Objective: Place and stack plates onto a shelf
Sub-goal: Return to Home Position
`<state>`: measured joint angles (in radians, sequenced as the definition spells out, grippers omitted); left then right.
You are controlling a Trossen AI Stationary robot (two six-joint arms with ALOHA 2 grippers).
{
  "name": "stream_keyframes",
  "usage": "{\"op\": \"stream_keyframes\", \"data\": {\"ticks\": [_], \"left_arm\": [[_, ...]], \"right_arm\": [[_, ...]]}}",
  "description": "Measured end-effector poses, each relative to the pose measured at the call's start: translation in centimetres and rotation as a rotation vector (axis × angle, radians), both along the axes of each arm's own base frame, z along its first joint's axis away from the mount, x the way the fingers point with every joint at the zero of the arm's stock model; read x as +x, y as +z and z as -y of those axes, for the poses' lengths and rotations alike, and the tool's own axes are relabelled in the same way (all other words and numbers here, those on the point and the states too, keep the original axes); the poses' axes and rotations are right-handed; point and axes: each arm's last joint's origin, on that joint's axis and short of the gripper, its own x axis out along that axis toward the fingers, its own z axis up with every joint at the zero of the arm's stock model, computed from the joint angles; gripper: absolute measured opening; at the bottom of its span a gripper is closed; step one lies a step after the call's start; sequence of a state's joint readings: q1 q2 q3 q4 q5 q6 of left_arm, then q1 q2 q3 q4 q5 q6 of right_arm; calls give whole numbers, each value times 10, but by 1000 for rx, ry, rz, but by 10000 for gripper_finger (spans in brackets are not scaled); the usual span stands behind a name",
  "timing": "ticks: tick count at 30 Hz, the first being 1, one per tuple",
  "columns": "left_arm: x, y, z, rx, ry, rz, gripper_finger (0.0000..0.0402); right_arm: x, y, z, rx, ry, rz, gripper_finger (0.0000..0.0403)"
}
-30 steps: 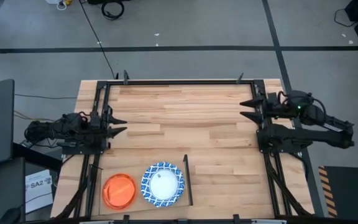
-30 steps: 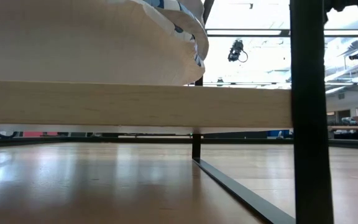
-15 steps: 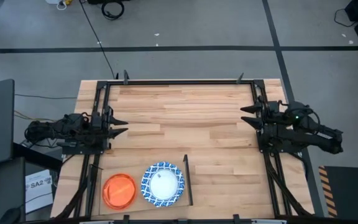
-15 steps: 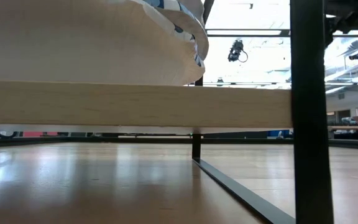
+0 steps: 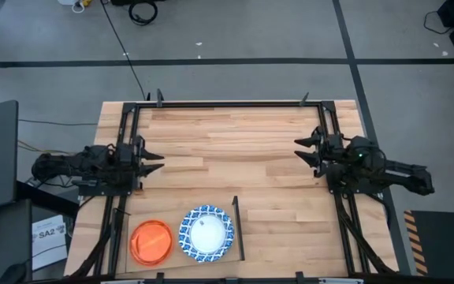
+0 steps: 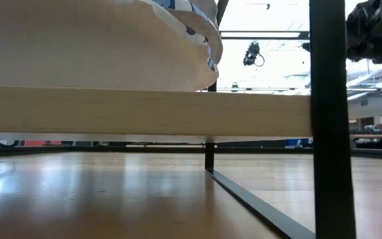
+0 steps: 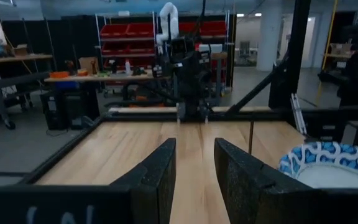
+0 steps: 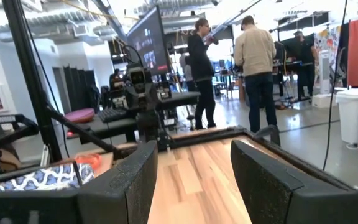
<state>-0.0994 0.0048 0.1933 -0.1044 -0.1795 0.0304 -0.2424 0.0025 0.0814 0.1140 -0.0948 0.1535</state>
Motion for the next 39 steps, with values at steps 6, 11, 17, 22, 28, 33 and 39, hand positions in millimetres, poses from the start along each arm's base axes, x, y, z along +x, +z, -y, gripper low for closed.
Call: {"op": "stream_keyframes", "data": {"ticks": [6, 11, 17, 22, 28, 33, 39], "left_arm": [[7, -18, 1, -18, -2, 0, 117], [8, -21, 1, 14, 1, -8, 117], [8, -22, 1, 36, 3, -24, 117], [12, -35, 1, 32, 2, -38, 117], [15, -45, 2, 11, -3, -35, 117], [15, -45, 2, 42, 0, -27, 117], [15, -46, 2, 46, -17, -36, 117]], "right_arm": [[4, -14, 1, 5, 0, -20, 210], [6, -22, 1, 11, 0, -44, 210], [6, -24, 2, 14, 0, -62, 210], [6, -24, 2, 8, -1, -64, 210], [6, -26, 2, -13, -5, -85, 210], [7, -28, 2, -31, -8, -110, 210], [7, -34, 2, -28, -8, -167, 210]]}}
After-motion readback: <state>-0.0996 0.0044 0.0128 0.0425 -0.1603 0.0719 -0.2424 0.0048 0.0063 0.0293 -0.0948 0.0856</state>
